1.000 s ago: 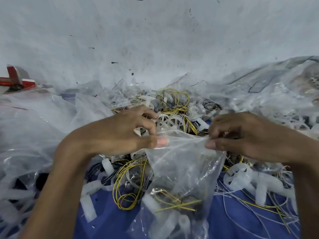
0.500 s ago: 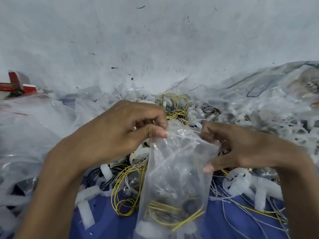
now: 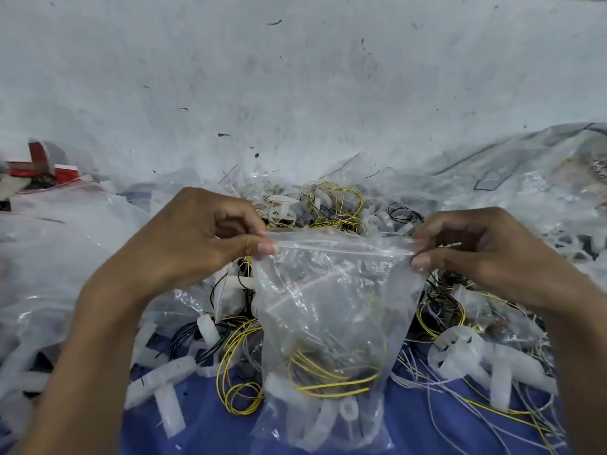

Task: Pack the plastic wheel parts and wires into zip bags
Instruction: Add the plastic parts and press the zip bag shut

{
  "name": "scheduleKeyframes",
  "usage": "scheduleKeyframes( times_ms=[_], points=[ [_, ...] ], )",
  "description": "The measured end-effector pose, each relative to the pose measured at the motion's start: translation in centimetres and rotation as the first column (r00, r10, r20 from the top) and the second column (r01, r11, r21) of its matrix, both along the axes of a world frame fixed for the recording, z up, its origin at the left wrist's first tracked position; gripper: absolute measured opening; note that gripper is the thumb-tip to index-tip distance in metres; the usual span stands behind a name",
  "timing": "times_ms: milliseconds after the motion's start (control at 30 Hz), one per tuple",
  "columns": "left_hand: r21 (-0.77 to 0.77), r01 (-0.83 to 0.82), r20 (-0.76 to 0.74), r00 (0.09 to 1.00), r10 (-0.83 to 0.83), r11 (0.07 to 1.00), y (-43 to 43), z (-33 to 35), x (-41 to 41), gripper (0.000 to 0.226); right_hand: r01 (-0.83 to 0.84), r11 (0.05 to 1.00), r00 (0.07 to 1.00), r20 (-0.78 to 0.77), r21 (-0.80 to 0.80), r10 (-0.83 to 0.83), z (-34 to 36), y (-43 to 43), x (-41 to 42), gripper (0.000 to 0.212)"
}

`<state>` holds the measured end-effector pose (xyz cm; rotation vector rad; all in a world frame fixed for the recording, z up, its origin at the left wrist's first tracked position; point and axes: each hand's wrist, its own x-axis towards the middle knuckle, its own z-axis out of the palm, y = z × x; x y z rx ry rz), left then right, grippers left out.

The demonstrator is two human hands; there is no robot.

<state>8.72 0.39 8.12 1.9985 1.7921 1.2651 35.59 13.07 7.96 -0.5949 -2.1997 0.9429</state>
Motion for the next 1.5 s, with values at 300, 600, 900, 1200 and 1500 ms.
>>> scheduleKeyframes(
  times_ms=[300,600,900,1200,1500],
  points=[
    [-0.001,-0.011,0.156,0.988,0.011,1.0,1.6,-1.0,-1.1,0.037,0.03,0.995,0.999,-0.019,-0.097,-0.032,-0.5,0.7,-0.2,0.019],
    [-0.076,-0.07,0.21,0.974,0.084,0.995,2.5,-1.7,-1.4,0.026,0.077,0.996,0.988,0.129,0.043,-0.082,-1.8,1.9,-0.8,0.013],
    [-0.099,-0.144,0.245,0.956,0.165,0.985,2.7,-1.8,-1.4,0.027,0.082,0.993,0.996,-0.042,0.088,-0.078,-1.9,1.7,-1.1,0.016],
    [-0.078,-0.126,0.225,0.964,0.141,0.989,2.4,-1.4,-0.6,0.029,0.06,0.998,0.998,0.018,0.023,-0.061,-1.6,1.9,-0.5,0.016],
    [-0.155,-0.067,0.216,0.971,0.101,0.986,3.5,-2.2,0.0,0.019,0.017,0.998,0.995,0.098,0.052,-0.022,-2.8,2.9,-1.3,0.014]
  ],
)
